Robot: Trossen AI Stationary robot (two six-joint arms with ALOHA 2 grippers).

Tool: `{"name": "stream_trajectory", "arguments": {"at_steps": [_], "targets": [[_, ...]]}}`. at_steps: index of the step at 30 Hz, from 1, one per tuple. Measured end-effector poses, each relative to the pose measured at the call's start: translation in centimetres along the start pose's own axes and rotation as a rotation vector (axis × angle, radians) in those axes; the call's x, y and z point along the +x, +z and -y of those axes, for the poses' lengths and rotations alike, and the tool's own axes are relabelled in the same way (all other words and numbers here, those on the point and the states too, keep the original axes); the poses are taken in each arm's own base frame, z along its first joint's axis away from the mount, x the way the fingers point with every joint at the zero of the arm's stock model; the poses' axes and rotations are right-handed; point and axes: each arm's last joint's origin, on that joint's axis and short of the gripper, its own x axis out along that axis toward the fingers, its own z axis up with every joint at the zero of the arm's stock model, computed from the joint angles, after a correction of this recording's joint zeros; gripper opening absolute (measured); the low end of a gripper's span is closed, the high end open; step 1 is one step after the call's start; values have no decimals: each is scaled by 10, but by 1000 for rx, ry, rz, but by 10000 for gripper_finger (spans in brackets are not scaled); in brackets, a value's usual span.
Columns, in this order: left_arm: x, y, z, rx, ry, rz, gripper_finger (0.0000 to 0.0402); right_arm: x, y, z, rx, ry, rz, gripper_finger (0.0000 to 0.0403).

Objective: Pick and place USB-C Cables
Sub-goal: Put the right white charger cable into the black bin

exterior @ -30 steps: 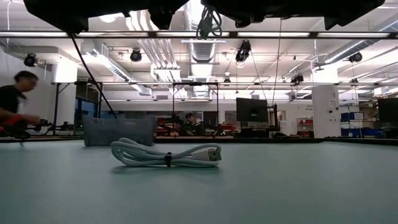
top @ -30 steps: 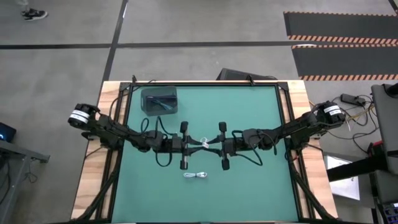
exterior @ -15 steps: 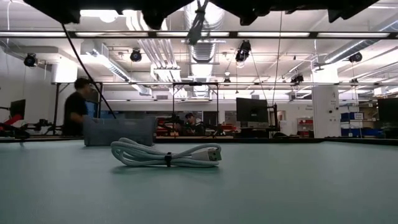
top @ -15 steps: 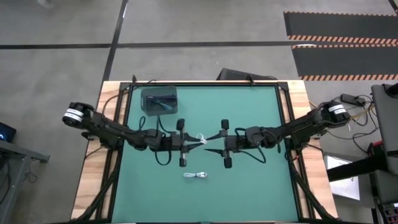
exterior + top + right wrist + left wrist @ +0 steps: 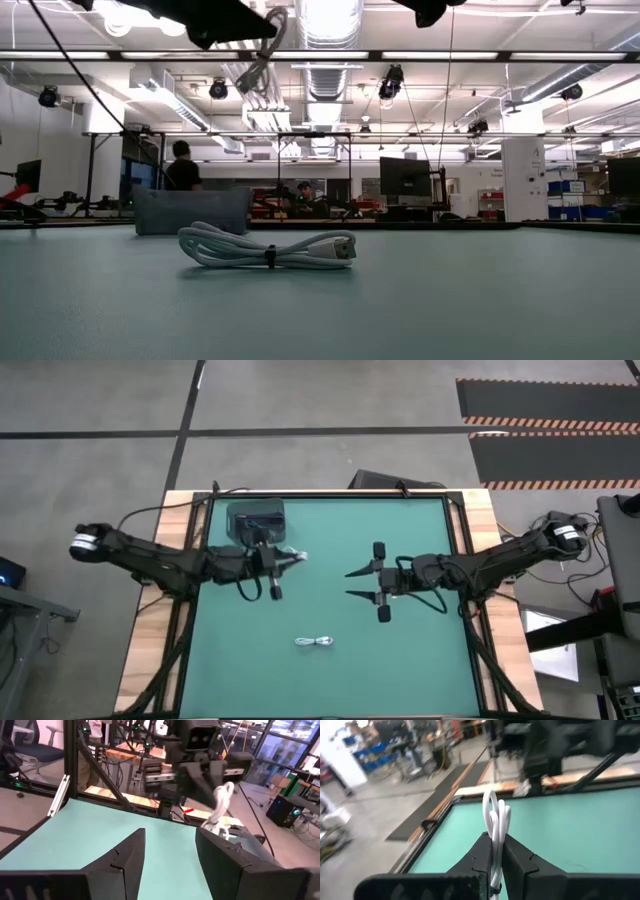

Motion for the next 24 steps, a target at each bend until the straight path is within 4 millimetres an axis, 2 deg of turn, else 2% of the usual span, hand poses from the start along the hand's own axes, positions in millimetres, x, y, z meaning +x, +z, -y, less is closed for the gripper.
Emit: {"name": "stream_trajectory", "arguments": {"at_steps": [12, 18, 24], "targets": [[-12, 20, -64, 47, 154, -412, 8, -13, 0, 3, -15, -5, -76, 167], [-4, 24, -90, 72, 204, -651, 8, -13, -1, 2, -26, -1, -93, 167], [10, 13, -110, 91, 155, -901, 8, -13, -4, 2, -32, 4, -115, 167]]}}
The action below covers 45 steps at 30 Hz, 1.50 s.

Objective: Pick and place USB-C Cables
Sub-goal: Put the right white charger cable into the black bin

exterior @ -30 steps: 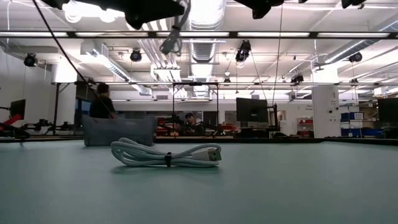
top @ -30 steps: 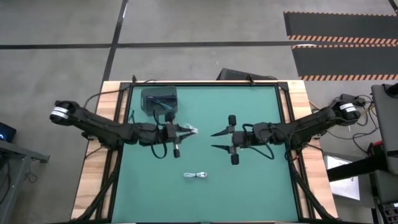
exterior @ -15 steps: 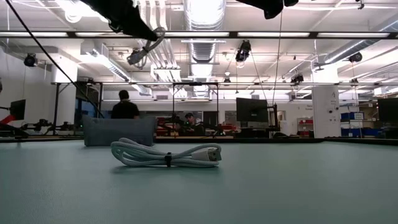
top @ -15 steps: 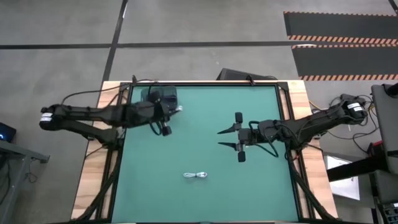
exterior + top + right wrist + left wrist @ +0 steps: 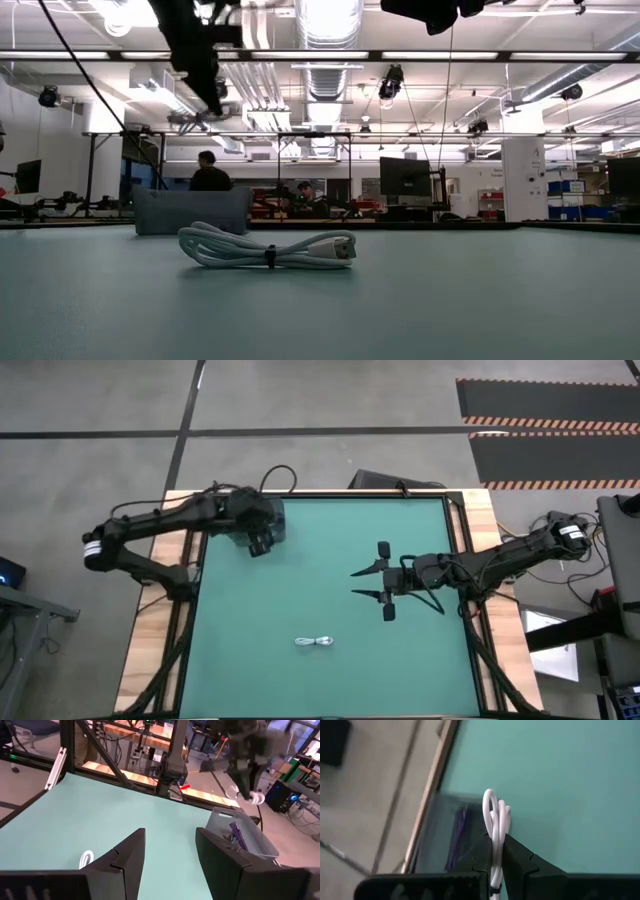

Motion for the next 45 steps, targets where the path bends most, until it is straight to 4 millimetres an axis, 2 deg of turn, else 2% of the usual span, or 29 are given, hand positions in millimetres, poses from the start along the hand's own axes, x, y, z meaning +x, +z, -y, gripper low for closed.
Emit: {"name": "stream_trajectory", "arguments": {"at_steps": [6, 18, 31, 45], "targets": [[30, -4, -10, 33, -48, -185, 8, 0, -2, 0, -3, 4, -17, 167], [77, -12, -38, 63, -98, -344, 8, 0, -2, -1, -4, 6, -25, 167], [111, -14, -55, 49, -129, -344, 8, 0, -5, -1, -6, 11, -46, 167], [132, -12, -54, 32, -124, -281, 8, 0, -6, -1, 1, 13, -57, 167]]}}
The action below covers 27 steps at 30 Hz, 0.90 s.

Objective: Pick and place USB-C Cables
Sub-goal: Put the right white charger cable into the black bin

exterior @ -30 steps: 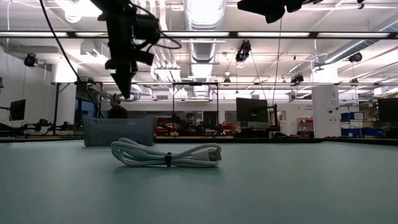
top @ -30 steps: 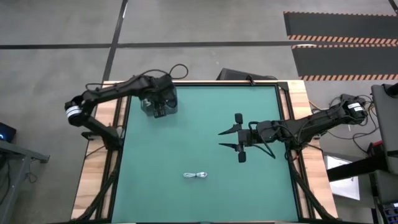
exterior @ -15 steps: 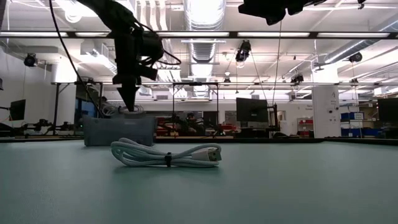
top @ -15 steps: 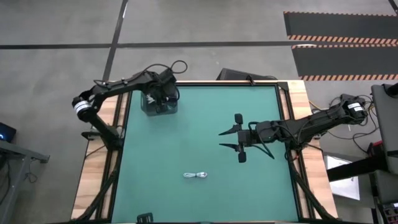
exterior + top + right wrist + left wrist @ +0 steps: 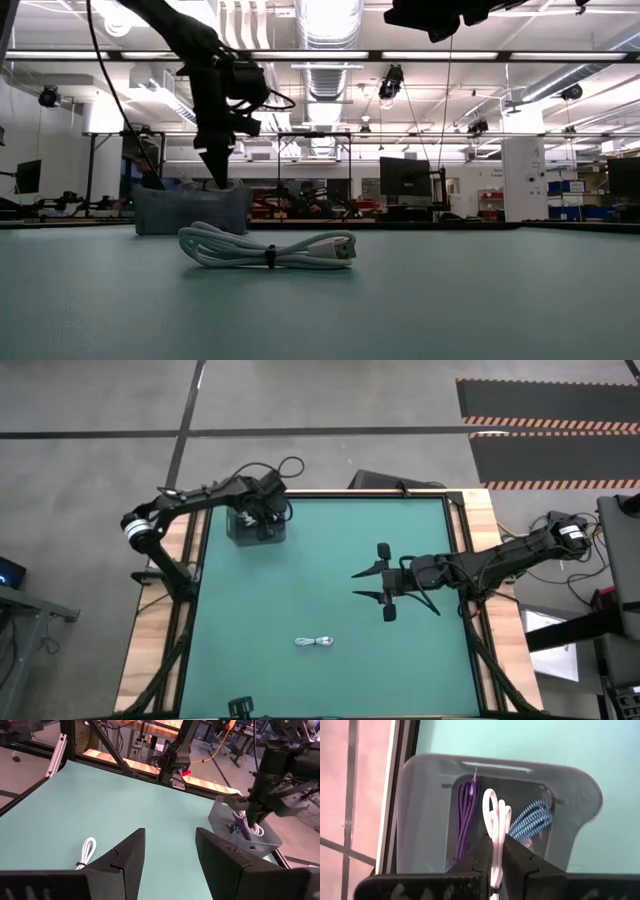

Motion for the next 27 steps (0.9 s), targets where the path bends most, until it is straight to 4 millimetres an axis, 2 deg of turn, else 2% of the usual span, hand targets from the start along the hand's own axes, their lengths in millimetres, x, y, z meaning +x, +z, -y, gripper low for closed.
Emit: {"name": "stream_trajectory", "arguments": {"at_steps": [14, 27], "targets": [[27, -11, 9, -11, 14, 28, 8, 0, 0, 0, 0, 0, -2, 167], [39, -19, 14, 6, 17, 32, 8, 0, 0, 0, -1, 0, -1, 167]]}}
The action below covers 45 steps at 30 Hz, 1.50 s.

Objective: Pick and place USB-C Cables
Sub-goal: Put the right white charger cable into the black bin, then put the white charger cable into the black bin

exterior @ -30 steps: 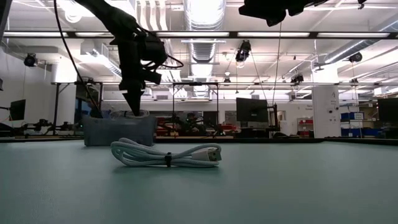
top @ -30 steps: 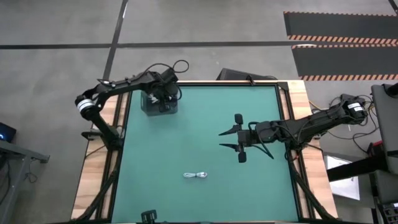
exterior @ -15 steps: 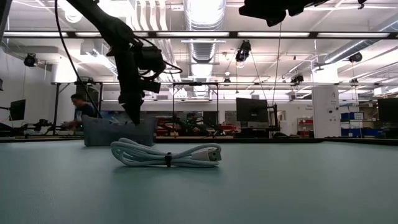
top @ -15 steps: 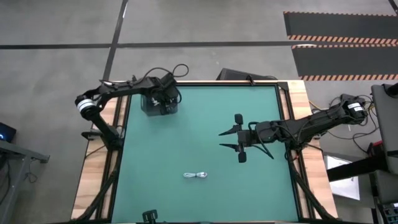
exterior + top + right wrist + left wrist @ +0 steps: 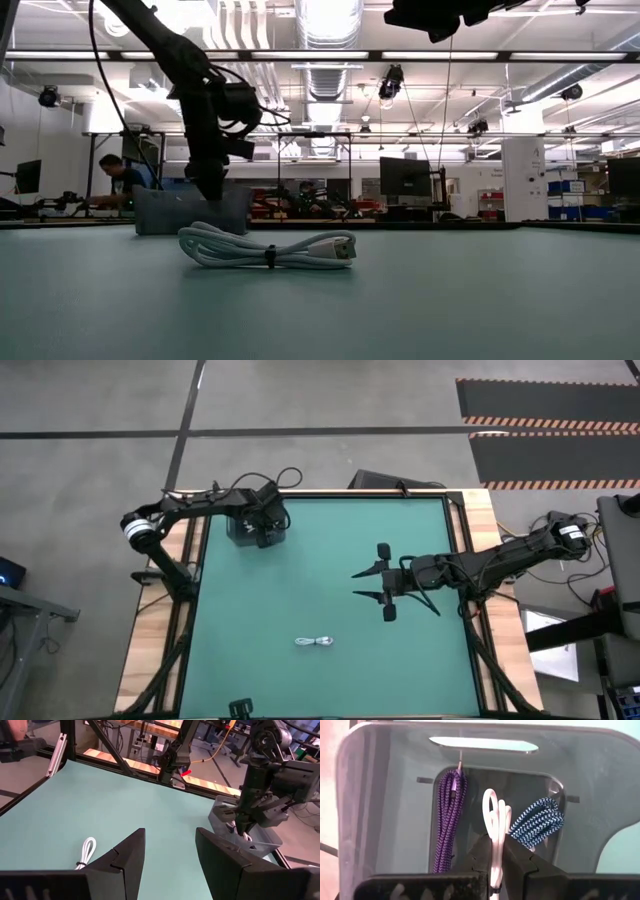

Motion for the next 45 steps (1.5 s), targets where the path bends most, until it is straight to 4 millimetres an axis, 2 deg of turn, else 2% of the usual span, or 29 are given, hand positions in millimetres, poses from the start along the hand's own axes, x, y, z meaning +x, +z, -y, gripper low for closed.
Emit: {"name": "stream_trajectory", "arguments": {"at_steps": [10, 24, 29, 34, 41, 45], "targets": [[1, -1, 0, 1, 0, -1, 49, 0, 0, 0, 0, 0, 0, 167], [-6, 2, -2, -3, 19, 19, 54, 0, 0, 0, 0, 0, 0, 167], [-26, 3, -3, -41, 34, 62, 54, 0, 0, 0, 18, 1, -3, 167], [-62, 5, 5, -91, 56, 179, 54, 0, -1, 0, 22, 1, -5, 167], [-111, 6, 36, -117, 23, 363, 54, 0, -1, 0, 14, 1, -5, 167], [-130, 7, 60, -113, -31, 438, 54, 0, 0, 0, 7, 1, -3, 167]]}}
